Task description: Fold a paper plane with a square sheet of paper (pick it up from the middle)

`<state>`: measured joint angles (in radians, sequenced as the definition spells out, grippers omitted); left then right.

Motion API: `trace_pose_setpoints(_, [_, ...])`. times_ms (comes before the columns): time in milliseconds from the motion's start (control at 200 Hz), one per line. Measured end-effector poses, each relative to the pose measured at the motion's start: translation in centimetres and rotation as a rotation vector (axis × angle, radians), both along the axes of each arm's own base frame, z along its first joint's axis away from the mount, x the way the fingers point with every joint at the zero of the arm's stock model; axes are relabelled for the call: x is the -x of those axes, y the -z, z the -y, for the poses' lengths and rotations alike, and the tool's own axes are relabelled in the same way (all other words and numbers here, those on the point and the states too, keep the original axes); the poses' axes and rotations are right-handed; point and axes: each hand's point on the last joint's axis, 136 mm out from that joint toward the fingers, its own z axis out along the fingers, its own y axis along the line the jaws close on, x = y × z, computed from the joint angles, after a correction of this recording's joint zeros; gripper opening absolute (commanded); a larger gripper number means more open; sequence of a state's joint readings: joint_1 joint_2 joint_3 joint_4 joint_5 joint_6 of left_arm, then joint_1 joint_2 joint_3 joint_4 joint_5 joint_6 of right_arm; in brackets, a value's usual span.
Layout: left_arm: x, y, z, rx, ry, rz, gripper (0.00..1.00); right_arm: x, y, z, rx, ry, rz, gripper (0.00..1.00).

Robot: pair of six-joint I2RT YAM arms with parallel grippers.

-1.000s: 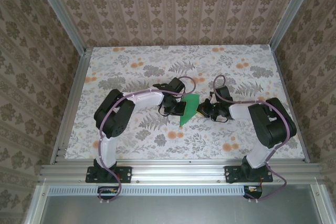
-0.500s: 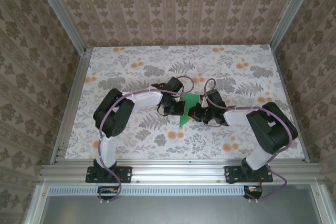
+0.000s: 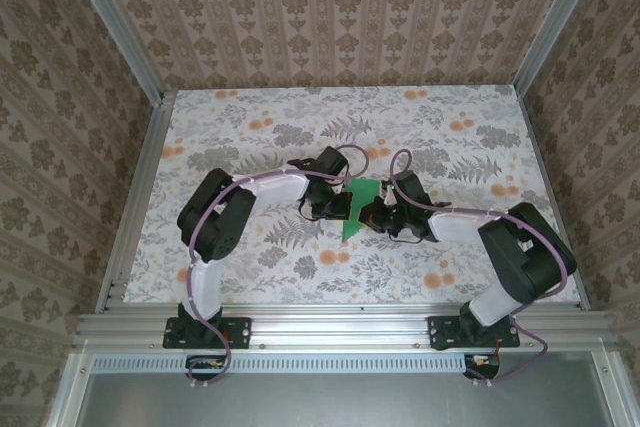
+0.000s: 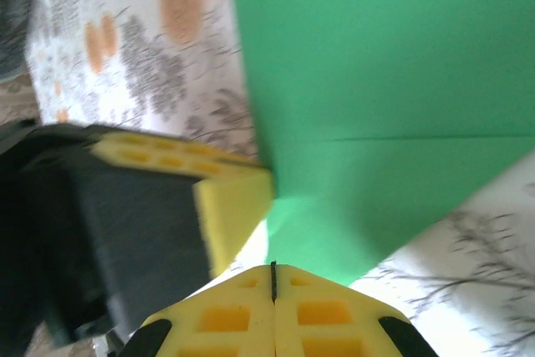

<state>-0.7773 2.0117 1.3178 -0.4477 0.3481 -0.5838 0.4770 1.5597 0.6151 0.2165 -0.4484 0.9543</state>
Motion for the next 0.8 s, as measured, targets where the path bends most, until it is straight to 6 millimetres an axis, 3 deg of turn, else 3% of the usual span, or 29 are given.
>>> trace_pose_setpoints(240, [0.0,0.0,0.0,0.001,0.0,0.0,0.0,1.3,0.8,-2.2,-0.01,-0.044,-0.017,0.06])
trace_pose_setpoints(380, [0.0,0.0,0.0,0.003,-0.001,-0.002,0.0,1.3,3.4,-2.4,0.01,-0.031,-0.059,0.06])
trace_pose_setpoints(615, [-0.1,0.0,0.0,0.01,-0.003,-0.006,0.0,1.2,3.1,-2.4,0.008,-0.022,-0.05,0.06])
trace_pose_setpoints(800, [-0.1,0.0,0.0,0.01,-0.003,-0.007,0.0,1.3,0.8,-2.4,-0.011,-0.021,-0.002,0.06])
